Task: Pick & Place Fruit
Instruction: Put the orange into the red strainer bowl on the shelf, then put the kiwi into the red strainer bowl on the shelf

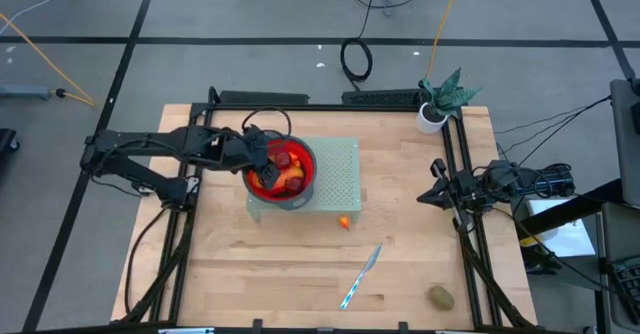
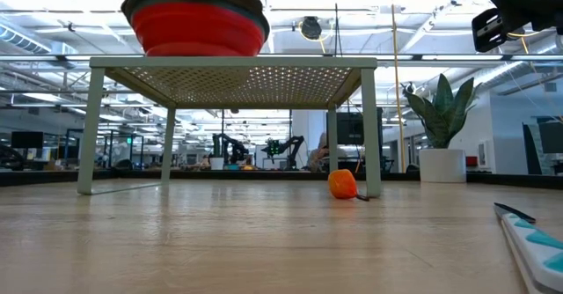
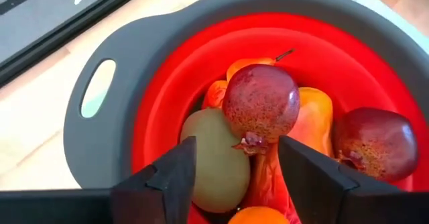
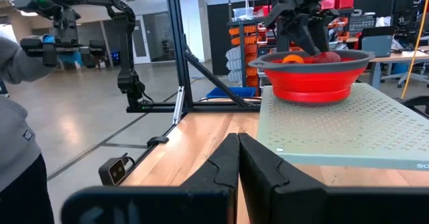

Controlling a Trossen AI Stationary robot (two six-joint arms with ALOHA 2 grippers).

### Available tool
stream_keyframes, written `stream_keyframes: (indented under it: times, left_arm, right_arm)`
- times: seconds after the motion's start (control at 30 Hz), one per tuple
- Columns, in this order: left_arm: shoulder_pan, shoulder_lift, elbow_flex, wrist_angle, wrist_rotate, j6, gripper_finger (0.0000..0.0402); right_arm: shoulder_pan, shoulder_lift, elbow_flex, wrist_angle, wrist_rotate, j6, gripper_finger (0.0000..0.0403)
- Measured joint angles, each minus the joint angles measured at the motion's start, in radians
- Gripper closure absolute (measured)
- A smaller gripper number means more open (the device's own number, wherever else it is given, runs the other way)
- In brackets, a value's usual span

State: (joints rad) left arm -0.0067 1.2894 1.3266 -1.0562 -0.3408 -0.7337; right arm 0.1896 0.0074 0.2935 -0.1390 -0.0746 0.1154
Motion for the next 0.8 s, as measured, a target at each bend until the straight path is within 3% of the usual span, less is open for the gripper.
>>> stream_keyframes:
  times: [0.17,0.37,0.63,0.8]
  left_arm:
    - [0.000,-0.029,0.001,0.005,0.020,-0.011,0.0183]
    - [-0.036,-0.097,0.001,0.004,0.040,-0.111,0.0210]
    - [-0.190,-0.168,0.001,0.007,-0.122,-0.221,0.0281]
    - [-0.306,-0.172,0.001,0.010,-0.200,-0.281,0.0333]
  right_arm:
    - [0.000,0.000,0.000,0.035,0.000,0.040,0.0399]
    - [0.000,0.000,0.000,0.104,-0.004,0.119,0.0399]
    - [0.000,0.007,0.000,0.113,-0.010,0.215,0.0399]
    - [0.000,0.038,0.000,0.113,-0.081,0.216,0.0399]
